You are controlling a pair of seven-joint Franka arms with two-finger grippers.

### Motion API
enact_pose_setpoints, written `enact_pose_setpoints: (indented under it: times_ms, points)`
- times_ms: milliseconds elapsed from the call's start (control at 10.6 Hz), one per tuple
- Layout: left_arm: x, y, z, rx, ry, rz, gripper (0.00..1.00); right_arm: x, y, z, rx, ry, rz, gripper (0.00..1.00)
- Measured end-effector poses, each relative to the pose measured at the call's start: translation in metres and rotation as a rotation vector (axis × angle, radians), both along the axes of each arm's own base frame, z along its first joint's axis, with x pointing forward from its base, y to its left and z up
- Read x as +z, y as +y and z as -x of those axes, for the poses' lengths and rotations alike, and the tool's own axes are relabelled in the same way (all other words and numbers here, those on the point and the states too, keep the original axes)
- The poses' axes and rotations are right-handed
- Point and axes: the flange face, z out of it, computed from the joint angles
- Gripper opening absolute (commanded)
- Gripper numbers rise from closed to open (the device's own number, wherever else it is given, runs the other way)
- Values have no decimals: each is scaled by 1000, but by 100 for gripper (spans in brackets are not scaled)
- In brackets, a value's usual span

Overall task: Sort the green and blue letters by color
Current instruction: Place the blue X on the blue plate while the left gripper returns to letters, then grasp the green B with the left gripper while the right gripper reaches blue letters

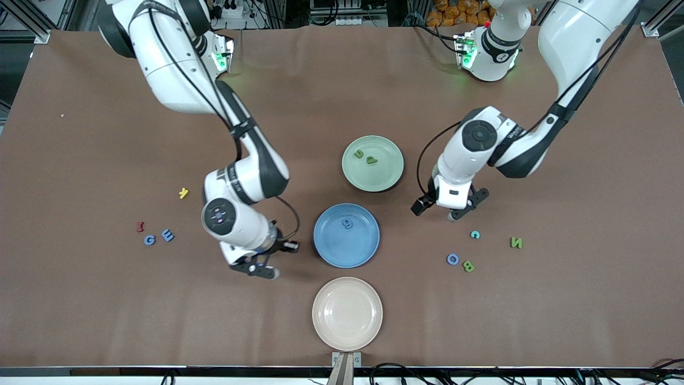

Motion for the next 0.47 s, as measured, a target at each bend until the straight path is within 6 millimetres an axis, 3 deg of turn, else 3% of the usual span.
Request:
enact_pose_setpoints:
  times_ms: [283,378,472]
  points:
    - [-18,59,-39,-51,-9,-41,100,10,69,30,23,-19,-65,26]
    - [-23,80,-53,-36,-11,-41,100,13,88,38,26,-46,-87,46]
    - [-27,95,-66,-18,-13,-35,100,14,103,47,24,-58,-97,99]
